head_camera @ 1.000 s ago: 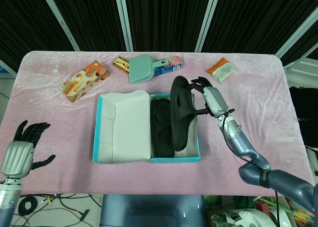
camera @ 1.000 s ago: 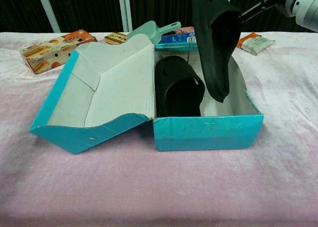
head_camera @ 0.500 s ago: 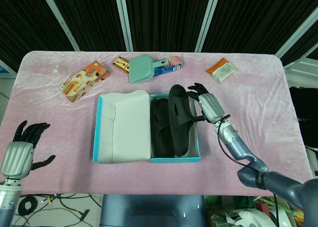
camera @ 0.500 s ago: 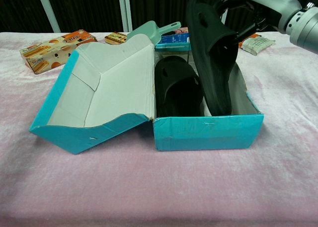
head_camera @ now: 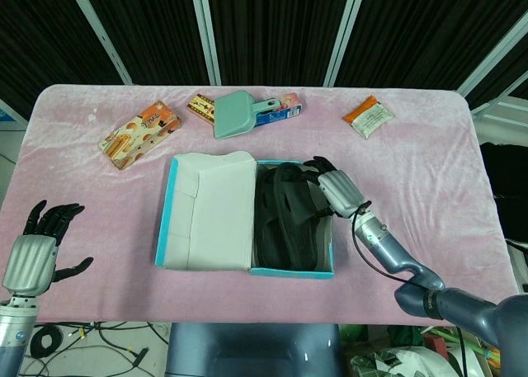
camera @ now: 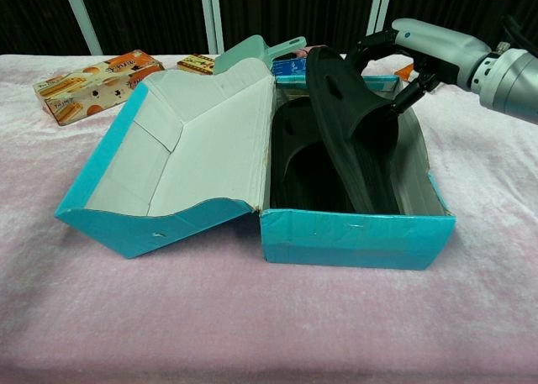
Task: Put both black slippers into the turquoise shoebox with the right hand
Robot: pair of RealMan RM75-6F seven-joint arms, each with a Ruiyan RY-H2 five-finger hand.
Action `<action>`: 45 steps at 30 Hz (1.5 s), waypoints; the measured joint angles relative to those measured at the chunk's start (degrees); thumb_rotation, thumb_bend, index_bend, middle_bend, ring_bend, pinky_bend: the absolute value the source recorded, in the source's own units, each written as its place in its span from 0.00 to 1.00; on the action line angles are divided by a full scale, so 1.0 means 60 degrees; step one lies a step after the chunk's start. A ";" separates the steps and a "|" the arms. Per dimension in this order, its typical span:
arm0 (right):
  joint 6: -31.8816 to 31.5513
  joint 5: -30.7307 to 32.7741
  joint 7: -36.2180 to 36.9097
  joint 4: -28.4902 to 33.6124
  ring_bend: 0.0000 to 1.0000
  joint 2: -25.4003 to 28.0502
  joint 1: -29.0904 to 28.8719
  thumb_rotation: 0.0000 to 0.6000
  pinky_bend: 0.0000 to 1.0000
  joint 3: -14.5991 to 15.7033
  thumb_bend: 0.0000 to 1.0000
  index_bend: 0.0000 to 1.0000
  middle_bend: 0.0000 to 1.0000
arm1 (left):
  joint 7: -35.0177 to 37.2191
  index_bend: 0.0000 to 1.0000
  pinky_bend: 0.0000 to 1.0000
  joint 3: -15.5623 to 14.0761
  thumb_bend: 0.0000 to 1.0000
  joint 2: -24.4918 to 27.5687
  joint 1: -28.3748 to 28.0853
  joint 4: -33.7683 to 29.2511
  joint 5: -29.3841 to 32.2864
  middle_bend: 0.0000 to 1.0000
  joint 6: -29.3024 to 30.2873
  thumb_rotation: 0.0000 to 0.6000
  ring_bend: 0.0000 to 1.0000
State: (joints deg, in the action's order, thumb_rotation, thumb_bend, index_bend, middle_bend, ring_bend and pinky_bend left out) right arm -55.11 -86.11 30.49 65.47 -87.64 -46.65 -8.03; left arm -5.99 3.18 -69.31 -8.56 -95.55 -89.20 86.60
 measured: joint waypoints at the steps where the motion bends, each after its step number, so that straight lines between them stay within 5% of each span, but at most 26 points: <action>1: 0.0081 0.0008 -0.0027 0.0026 0.12 0.0017 -0.0029 1.00 0.07 0.0011 0.07 0.53 0.42 | 0.0012 0.16 0.00 0.0005 0.00 -0.0009 -0.0004 0.0013 0.0006 0.16 -0.0006 1.00 0.13; 10: 0.1056 0.0300 -0.0329 0.0379 0.09 0.0374 -0.0310 1.00 0.07 0.0088 0.06 0.53 0.38 | 0.0134 0.16 0.00 0.0008 0.00 -0.0051 0.0010 0.0131 0.0068 0.16 -0.0025 1.00 0.13; 21: 0.1123 0.0382 -0.0689 0.0932 0.00 0.0877 -0.0286 1.00 0.07 0.0138 0.06 0.07 0.05 | 0.0170 0.16 0.00 0.0030 0.00 -0.0100 -0.0050 0.0181 0.0050 0.16 -0.0084 1.00 0.13; 33: 0.1517 0.0505 -0.1728 0.2165 0.00 0.2045 -0.0280 1.00 0.05 0.0267 0.09 0.00 0.00 | 0.0248 0.16 0.00 0.0022 0.00 -0.0081 0.0006 0.0208 0.0036 0.16 0.0017 1.00 0.13; 38: 0.1790 0.0710 -0.2156 0.2985 0.00 0.2831 -0.0253 1.00 0.05 0.0317 0.28 0.00 0.00 | 0.0264 0.16 0.00 0.0022 0.00 -0.0069 0.0004 0.0216 0.0014 0.16 0.0025 1.00 0.13; 42: 0.1721 0.0726 -0.2278 0.3698 0.00 0.3489 -0.0135 1.00 0.05 0.0320 0.59 0.14 0.08 | 0.0248 0.16 0.00 0.0025 0.00 -0.0049 -0.0012 0.0194 -0.0021 0.16 0.0024 1.00 0.13; 45: 0.1436 0.0574 -0.2253 0.4171 0.00 0.3886 -0.0005 1.00 0.05 0.0291 0.73 0.25 0.19 | 0.0218 0.16 0.00 0.0028 0.00 -0.0029 -0.0015 0.0155 -0.0035 0.16 0.0033 1.00 0.13</action>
State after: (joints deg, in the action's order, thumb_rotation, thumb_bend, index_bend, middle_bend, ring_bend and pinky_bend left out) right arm -46.49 -82.67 16.97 90.49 -64.32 -46.68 -6.28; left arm -4.68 3.35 -69.48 -8.65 -94.62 -89.41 86.80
